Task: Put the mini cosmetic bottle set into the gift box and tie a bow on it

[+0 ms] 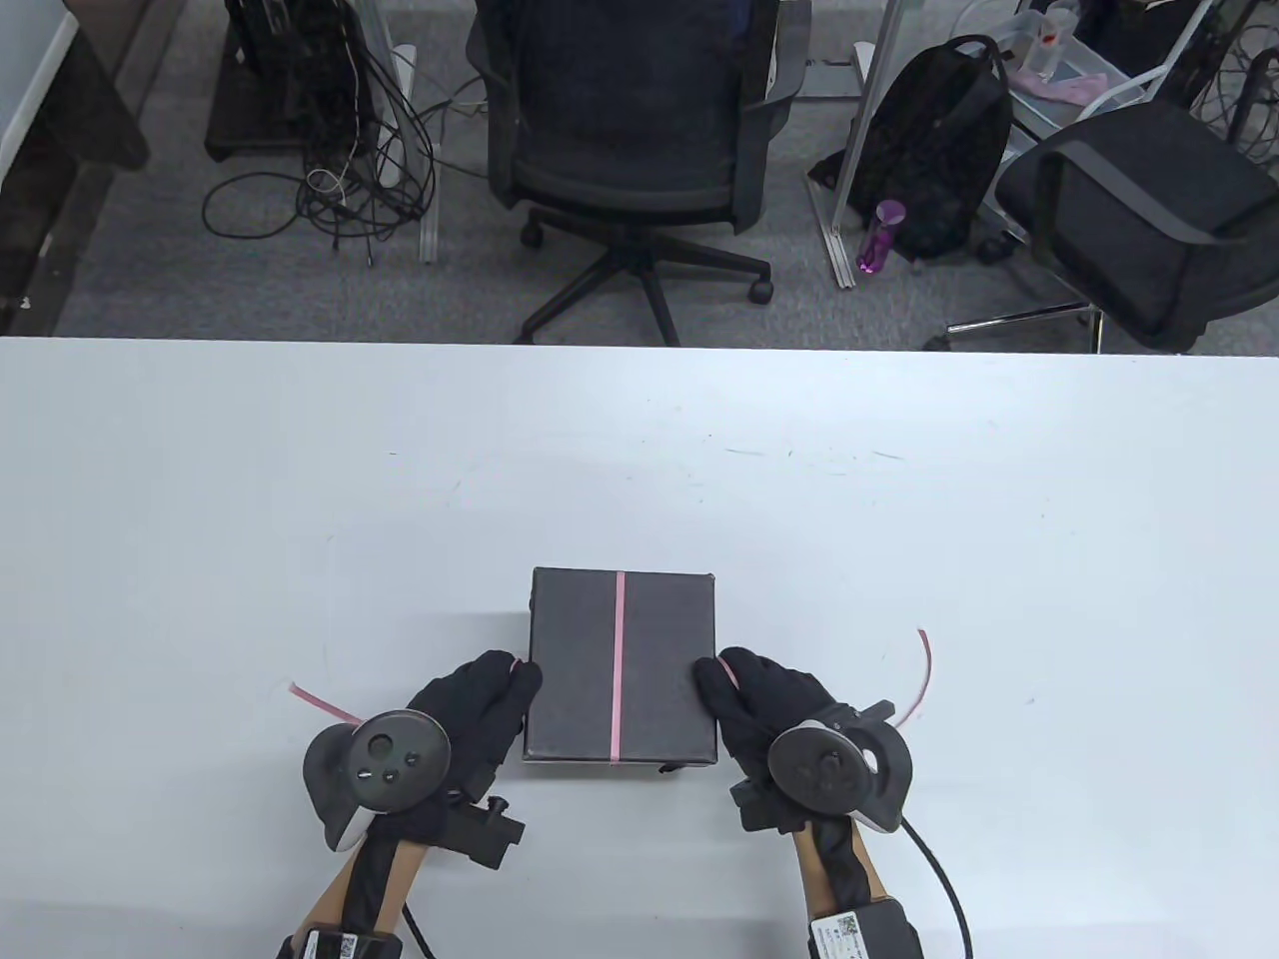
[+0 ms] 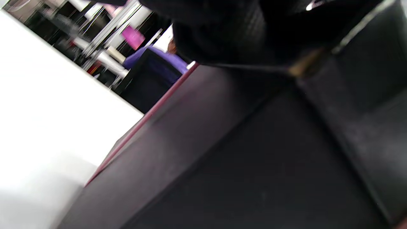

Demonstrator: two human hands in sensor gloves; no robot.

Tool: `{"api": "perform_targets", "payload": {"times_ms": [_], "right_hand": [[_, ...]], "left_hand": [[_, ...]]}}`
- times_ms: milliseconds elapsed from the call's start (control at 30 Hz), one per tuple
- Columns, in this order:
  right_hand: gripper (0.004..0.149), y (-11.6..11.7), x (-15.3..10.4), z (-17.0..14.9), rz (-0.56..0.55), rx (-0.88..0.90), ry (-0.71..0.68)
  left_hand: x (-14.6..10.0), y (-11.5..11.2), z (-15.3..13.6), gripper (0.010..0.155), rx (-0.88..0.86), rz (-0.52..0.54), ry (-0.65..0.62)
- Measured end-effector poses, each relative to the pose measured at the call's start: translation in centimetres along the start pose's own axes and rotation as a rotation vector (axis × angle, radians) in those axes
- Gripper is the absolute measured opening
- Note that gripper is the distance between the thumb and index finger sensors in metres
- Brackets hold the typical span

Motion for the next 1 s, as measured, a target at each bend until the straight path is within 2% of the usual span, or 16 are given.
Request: {"api": "perform_targets", "payload": {"times_ms": [133,567,833,1000], "right_hand": [[0.049,0.2,0.0,-0.4,0.057,0.039,0.020],[0.050,0.6,0.3,-1.0,0.217,0.195,0.110],[0.050,0.3,0.4,-0.8,0.260,0.171,0.138],[0.049,-0.7,0.8,-0.6,0.287,0.103,0.164]], "left_hand": [[0.2,-0.3,-0.4,0.051,-0.042,-0.093,0.056],[0.3,-0.6,-0.5,0.051,0.011,-0.116,0.097],[0.2,-0.6,-0.4,0.051,0.030,-0.127,0.112],[0.7,0.5,-0.1,0.054,0.113,-0.243,0.160]]}}
Point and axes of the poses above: the tracker on the back of each hand, its own z axis roughly to the thumb side, its own x axis roughly from the wrist to the fingertips, y = z × x, the point moved 1 cm from there along x, roughly from the wrist to the fingertips, and after that the axes turned 3 degrees about -x, right-handed, at the moved point
